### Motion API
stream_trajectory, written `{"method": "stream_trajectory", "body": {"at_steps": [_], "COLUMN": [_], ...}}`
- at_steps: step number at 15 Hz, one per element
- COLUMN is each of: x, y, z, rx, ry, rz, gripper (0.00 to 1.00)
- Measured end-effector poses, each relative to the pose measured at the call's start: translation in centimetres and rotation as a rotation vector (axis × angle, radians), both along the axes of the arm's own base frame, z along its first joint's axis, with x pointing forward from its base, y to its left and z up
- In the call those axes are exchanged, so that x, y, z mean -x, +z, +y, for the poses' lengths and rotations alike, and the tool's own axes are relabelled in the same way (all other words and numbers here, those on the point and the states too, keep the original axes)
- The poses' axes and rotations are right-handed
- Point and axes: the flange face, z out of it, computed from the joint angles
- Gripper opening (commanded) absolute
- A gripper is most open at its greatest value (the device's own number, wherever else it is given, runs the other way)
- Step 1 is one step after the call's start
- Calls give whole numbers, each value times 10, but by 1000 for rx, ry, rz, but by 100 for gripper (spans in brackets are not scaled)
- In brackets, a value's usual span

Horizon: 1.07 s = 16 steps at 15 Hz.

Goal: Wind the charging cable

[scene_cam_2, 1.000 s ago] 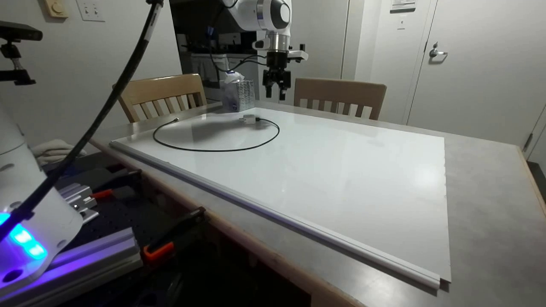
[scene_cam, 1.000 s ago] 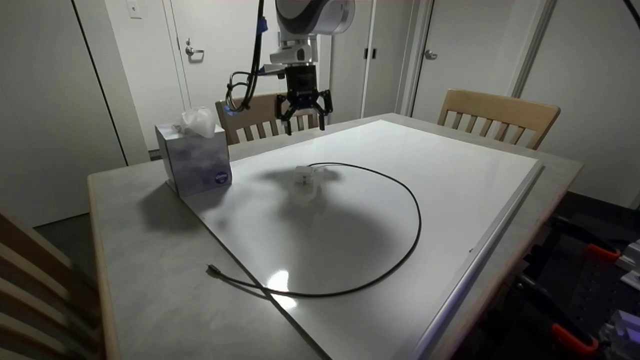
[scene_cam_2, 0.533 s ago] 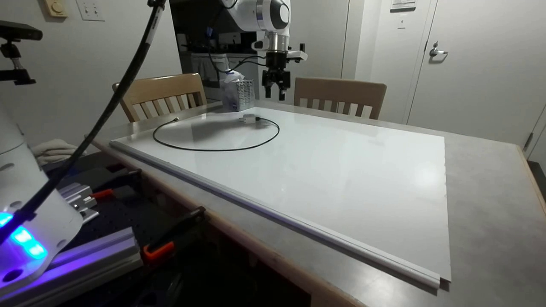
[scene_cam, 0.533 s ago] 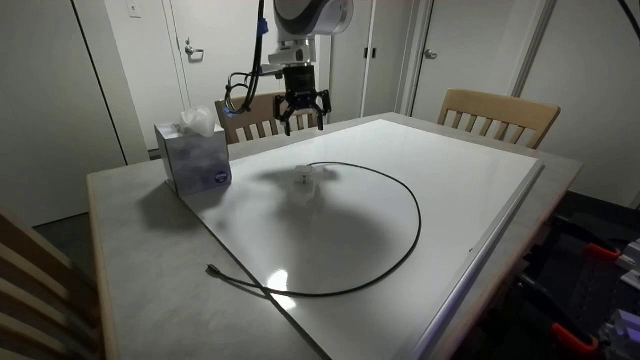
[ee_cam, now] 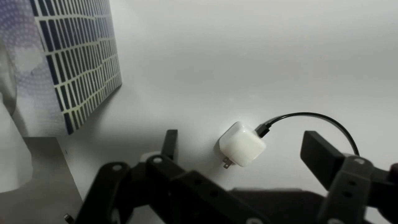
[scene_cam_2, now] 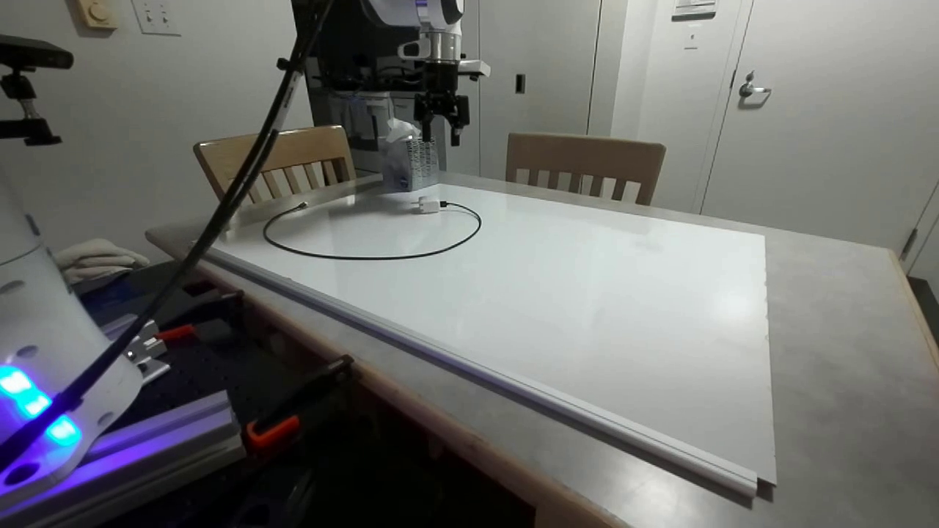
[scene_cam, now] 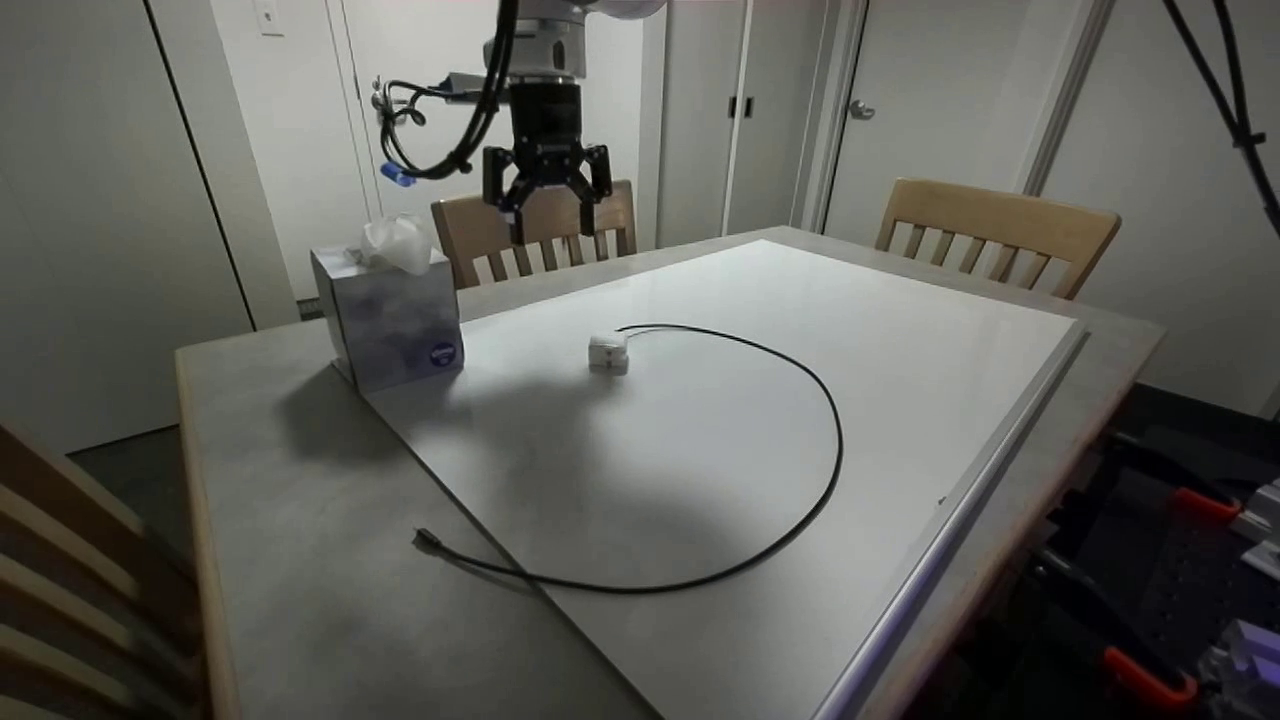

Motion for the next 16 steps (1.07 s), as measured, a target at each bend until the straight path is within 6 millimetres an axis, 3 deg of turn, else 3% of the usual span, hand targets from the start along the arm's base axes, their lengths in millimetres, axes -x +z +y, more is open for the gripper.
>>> {"method": "stream_trajectory", "body": {"at_steps": [6, 8, 16], "x": [-2, 0, 27], "y": [-9, -11, -18], "z": [-6, 1, 70], "rx": [6, 8, -38], "ry": [-18, -5, 105], "rz": [11, 11, 67], "gripper": [100, 100, 100]}}
